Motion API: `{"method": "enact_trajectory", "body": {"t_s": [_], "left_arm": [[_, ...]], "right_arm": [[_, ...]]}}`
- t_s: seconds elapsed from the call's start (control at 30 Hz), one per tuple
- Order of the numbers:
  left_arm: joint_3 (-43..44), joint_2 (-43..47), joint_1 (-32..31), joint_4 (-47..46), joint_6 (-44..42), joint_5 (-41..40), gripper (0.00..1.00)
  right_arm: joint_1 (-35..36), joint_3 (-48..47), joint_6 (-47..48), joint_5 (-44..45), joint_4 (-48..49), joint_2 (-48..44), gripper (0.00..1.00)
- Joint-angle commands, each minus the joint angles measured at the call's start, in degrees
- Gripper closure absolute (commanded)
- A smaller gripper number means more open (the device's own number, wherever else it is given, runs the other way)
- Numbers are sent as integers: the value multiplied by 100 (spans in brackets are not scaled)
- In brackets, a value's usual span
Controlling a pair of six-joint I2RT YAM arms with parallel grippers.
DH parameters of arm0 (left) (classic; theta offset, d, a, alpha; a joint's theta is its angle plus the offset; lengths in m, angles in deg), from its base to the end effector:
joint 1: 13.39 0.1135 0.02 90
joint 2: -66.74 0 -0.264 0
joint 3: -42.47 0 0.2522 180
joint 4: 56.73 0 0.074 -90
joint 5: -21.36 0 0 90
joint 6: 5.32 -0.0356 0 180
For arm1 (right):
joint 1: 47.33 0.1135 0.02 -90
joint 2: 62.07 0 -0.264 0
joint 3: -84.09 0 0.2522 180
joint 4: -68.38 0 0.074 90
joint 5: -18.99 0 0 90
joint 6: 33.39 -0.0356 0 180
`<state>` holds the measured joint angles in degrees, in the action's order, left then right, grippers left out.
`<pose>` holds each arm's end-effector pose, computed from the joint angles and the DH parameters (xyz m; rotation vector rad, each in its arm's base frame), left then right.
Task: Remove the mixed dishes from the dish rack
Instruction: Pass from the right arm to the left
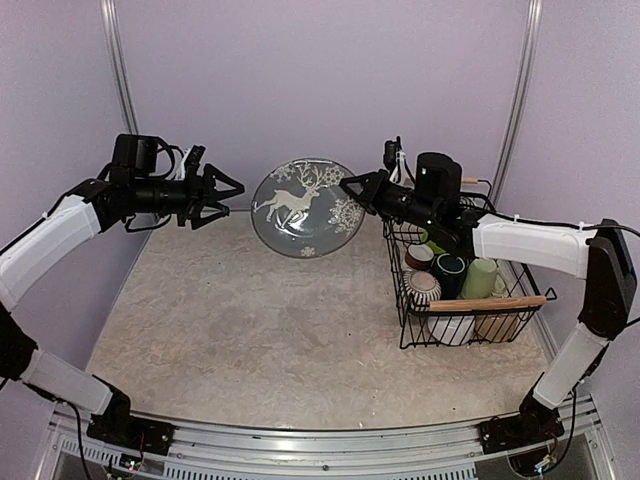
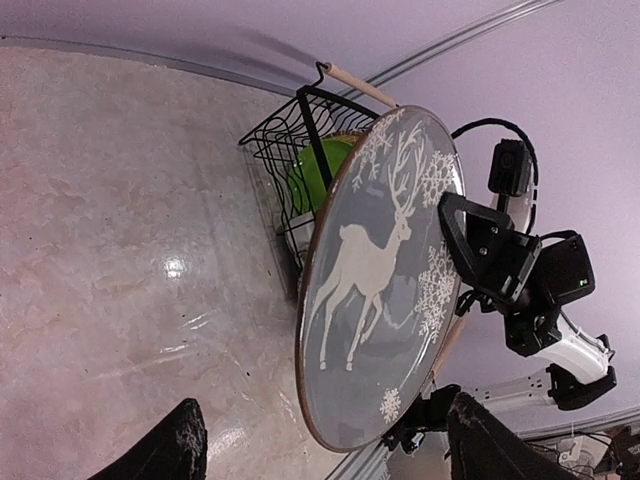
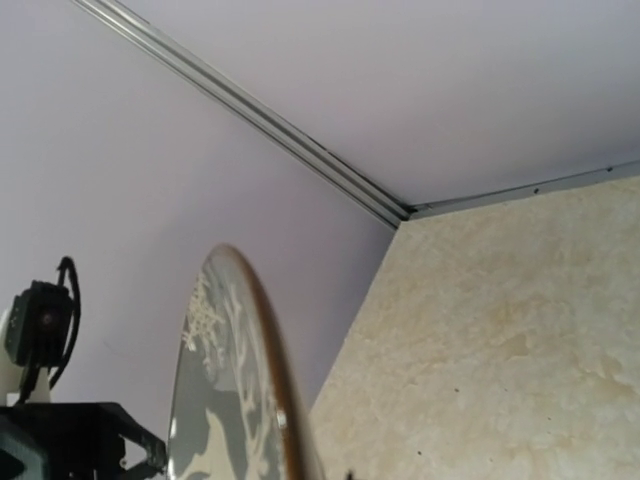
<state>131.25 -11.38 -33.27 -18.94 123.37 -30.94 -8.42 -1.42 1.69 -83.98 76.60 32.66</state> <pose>0.2789 -0.1240 0.3719 0.0912 2.1925 -1.2819 0.3058 0.2571 0.3343 0.0510 1.7892 1.4148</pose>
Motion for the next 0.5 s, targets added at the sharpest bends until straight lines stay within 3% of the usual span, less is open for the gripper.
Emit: {"method": "enact_trajectory", "body": {"t_s": [0.0, 0.27, 0.47], "left_arm": [[-80, 50, 17, -75, -69, 51, 21], [-116, -557, 21, -693, 420, 1395, 38], [-168, -720, 52, -870, 546, 1604, 57]], "right_arm": [[59, -412, -322, -139, 988, -145, 100], [143, -638, -551, -446, 1325, 214, 100], [172, -604, -703, -495, 1538, 380, 100]]}}
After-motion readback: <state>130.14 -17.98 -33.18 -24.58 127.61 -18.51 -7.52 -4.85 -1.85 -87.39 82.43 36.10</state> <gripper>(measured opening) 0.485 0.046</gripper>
